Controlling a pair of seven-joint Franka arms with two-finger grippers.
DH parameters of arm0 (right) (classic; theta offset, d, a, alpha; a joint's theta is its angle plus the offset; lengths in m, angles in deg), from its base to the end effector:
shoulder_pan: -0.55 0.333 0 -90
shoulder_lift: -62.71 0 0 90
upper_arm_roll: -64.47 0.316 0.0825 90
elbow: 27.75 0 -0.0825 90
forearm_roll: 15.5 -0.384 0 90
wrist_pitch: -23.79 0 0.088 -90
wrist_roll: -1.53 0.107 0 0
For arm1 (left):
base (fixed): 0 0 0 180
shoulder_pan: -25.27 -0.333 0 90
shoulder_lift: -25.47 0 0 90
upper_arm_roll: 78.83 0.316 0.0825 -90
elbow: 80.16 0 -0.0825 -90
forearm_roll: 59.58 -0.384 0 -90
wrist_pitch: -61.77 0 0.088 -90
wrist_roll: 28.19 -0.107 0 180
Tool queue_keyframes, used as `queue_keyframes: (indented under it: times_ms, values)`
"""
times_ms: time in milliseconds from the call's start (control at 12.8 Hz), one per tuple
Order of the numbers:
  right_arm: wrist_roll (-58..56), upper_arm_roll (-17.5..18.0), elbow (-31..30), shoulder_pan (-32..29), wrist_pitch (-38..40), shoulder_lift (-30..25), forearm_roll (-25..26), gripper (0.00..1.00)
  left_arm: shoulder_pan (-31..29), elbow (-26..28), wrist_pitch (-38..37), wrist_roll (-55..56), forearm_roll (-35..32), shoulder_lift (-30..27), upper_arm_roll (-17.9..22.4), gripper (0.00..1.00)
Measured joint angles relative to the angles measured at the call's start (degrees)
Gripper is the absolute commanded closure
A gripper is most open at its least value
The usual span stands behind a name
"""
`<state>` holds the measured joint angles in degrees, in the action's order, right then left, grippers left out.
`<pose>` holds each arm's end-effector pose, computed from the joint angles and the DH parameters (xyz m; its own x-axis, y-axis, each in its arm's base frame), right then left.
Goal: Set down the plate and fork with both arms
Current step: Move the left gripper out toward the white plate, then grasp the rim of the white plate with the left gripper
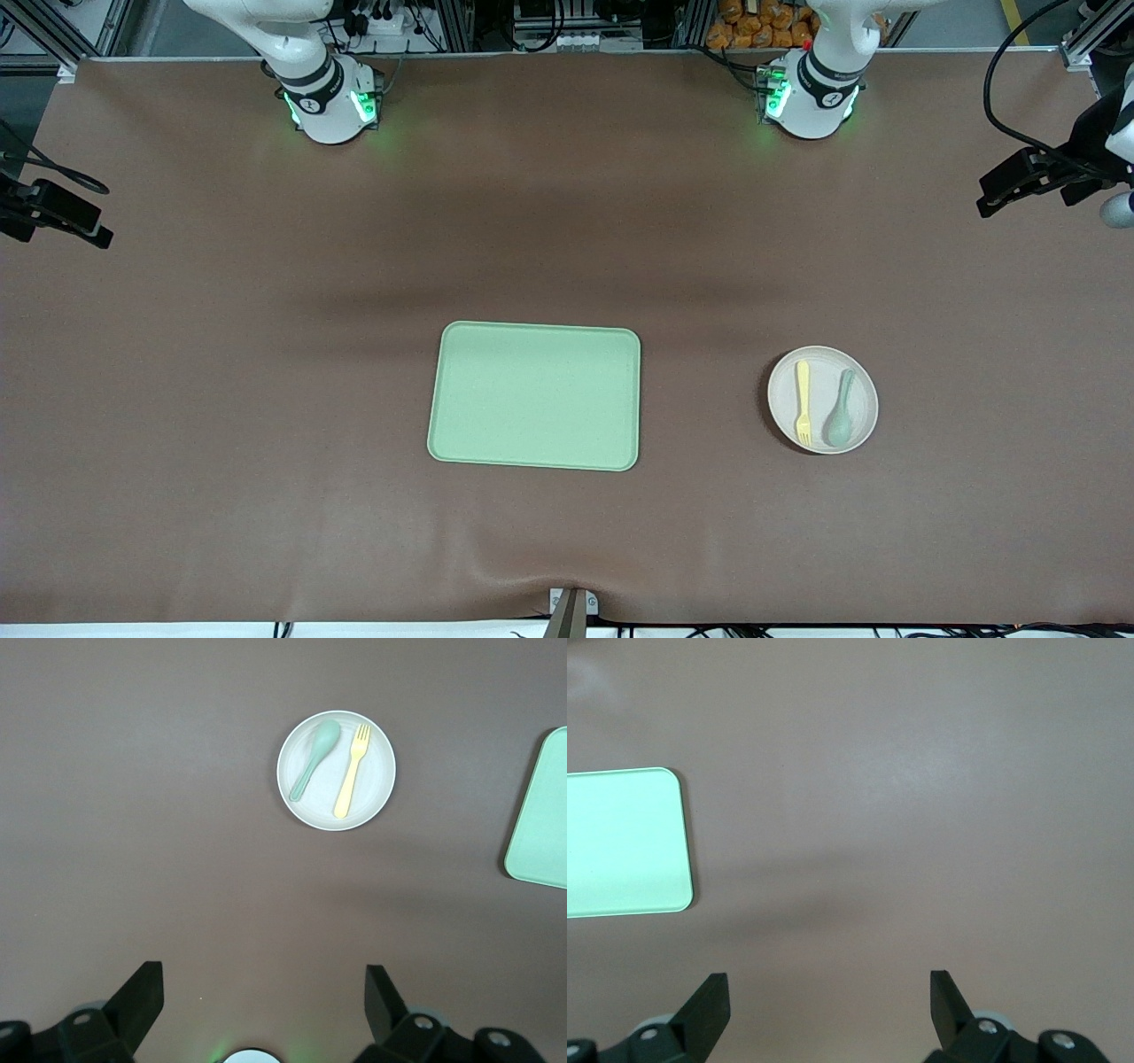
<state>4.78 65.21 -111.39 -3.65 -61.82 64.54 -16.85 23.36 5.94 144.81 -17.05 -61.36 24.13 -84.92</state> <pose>0.5562 -0.0311 0.6520 0.9934 -0.1150 0.0011 -0.1150 -0.9931 -0.0240 0.5335 -0.0361 0.6585 0.9919 0.1249 -0.0231 0.1240 -0.9915 -0.0386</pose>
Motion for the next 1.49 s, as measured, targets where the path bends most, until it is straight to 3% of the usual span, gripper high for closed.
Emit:
queue_keyframes:
  times_ms: [313,470,705,1018,1174,1488]
  values:
    - [0.0,0.01,-0.01,0.0,0.0,0.0,0.0,0.0,-0.18,0.03,-0.11,-0.24,0.0,0.67,0.15,0.0]
    - [0.0,0.04,-0.03,0.01,0.0,0.02,-0.01,0.0,-1.56,0.2,2.24,-0.46,0.0,3.73,0.35,0.0]
    - [0.0,0.06,-0.06,0.01,0.0,0.06,-0.01,0.0,-3.01,2.18,13.05,-1.0,0.0,11.64,0.48,0.0]
    - [0.0,0.07,-0.07,0.01,0.0,0.07,-0.01,0.0,-3.67,9.95,31.15,-0.97,0.0,20.39,0.49,0.0]
    - [0.0,0.07,-0.08,0.01,0.0,0.07,-0.01,0.0,-4.61,12.12,36.96,-0.85,0.0,25.14,0.47,0.09]
    - [0.0,0.07,-0.08,0.01,0.0,0.07,-0.02,0.0,-6.75,12.27,39.1,-0.91,2.76,31.92,0.39,0.21]
